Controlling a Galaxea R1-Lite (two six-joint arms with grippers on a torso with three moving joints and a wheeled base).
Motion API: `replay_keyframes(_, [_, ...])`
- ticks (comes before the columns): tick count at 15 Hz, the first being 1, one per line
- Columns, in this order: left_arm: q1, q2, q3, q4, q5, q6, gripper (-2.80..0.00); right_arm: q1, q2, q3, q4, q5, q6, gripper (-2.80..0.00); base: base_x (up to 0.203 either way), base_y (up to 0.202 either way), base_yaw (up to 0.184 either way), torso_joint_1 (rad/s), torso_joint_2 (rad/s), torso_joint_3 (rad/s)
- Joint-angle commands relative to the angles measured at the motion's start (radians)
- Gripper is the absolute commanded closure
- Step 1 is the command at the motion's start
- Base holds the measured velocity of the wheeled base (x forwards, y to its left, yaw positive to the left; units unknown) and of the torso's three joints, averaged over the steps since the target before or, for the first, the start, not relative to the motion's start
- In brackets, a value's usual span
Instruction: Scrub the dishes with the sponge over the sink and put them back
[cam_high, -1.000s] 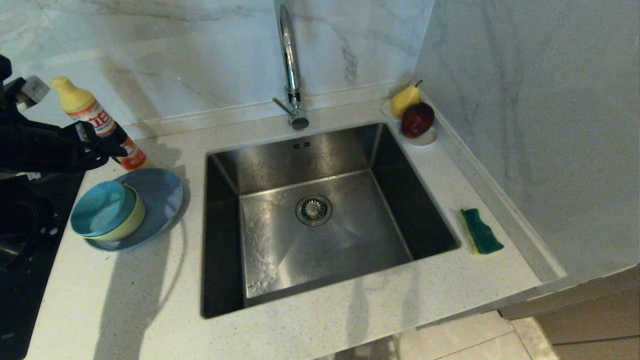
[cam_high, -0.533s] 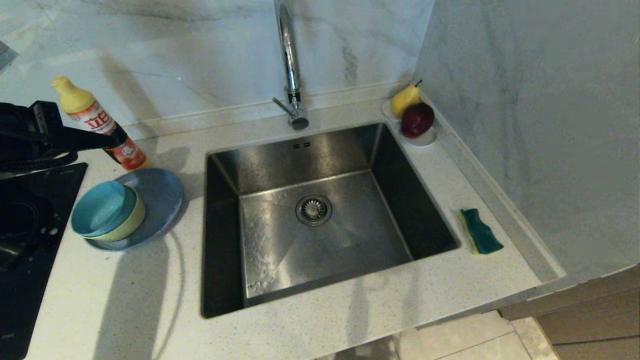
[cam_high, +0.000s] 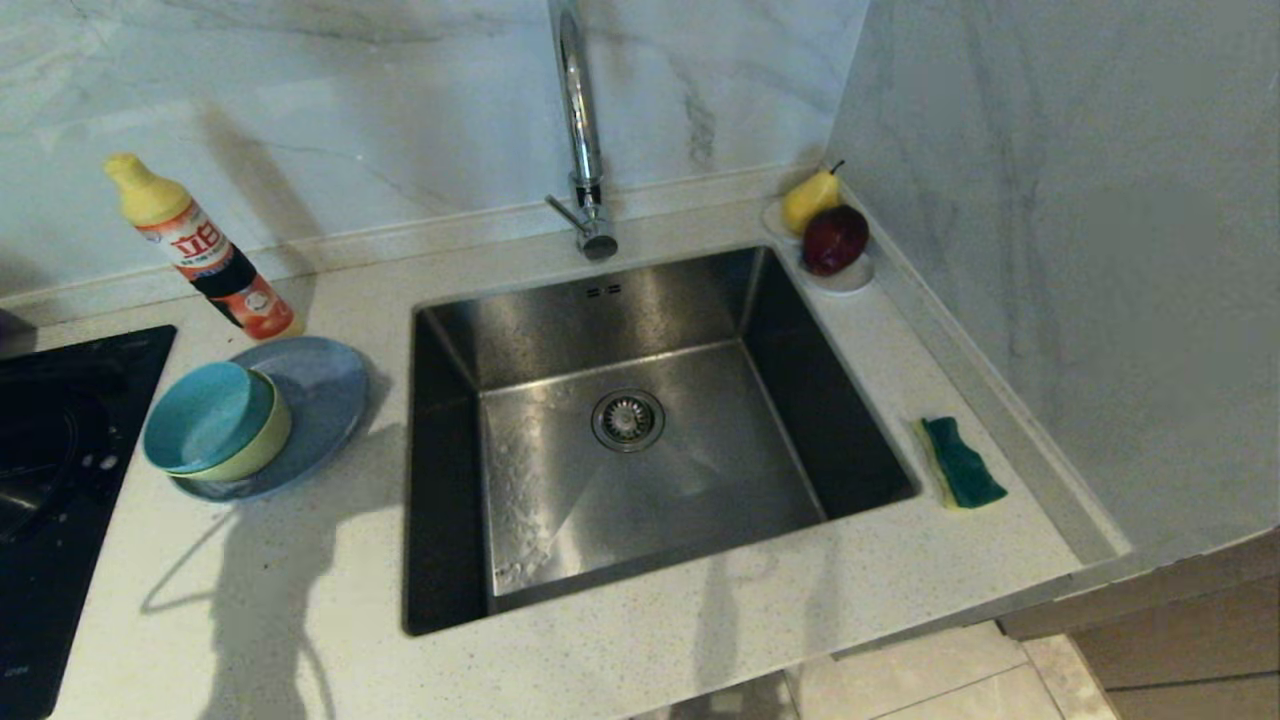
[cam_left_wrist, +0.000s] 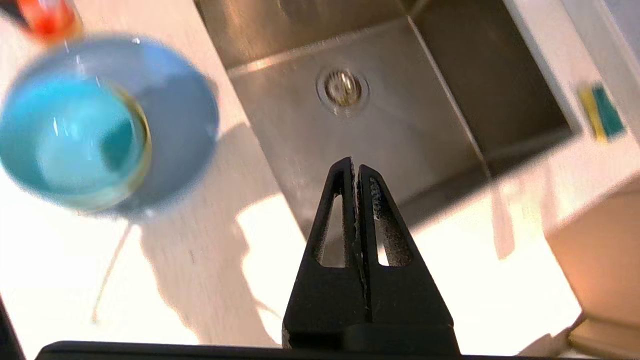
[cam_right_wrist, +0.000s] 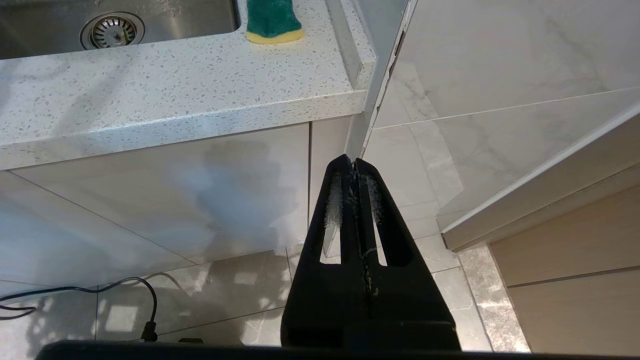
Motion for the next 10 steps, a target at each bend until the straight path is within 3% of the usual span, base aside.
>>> replay_keyframes(1, [0.0, -0.218, 0.15, 0.001, -0.001, 0.006, 0.0, 0.0, 0.0, 0.0, 0.0, 0.0, -0.001, 0.0, 0.0, 0.0, 0.0, 0.0, 0.0, 0.0])
replay_keyframes(2, [-0.006, -0.27, 0.197, 0.004, 0.019, 0.009, 0.0, 0.0, 0.0, 0.0, 0.0, 0.001, -0.001, 0.0, 0.0, 0.0, 0.0, 0.0, 0.0, 0.0])
replay_keyframes(3, [-0.044, -0.321, 0.235, 0.003, 0.092, 0.011, 0.0, 0.0, -0.002, -0.001, 0.0, 0.001, -0.001, 0.0, 0.0, 0.0, 0.0, 0.0, 0.0, 0.0])
replay_keyframes(5, [-0.14, -0.447, 0.34, -0.007, 0.315, 0.024, 0.0, 0.0, 0.0, 0.0, 0.0, 0.001, -0.001, 0.0, 0.0, 0.0, 0.0, 0.0, 0.0, 0.0])
replay_keyframes(6, [-0.172, -0.511, 0.399, -0.023, 0.372, 0.042, 0.0, 0.0, -0.001, -0.001, 0.0, 0.0, -0.001, 0.0, 0.0, 0.0, 0.0, 0.0, 0.0, 0.0])
replay_keyframes(10, [-0.204, -0.758, 0.607, -0.055, 0.434, 0.068, 0.0, 0.0, 0.0, 0.001, 0.0, 0.001, -0.001, 0.0, 0.0, 0.0, 0.0, 0.0, 0.0, 0.0])
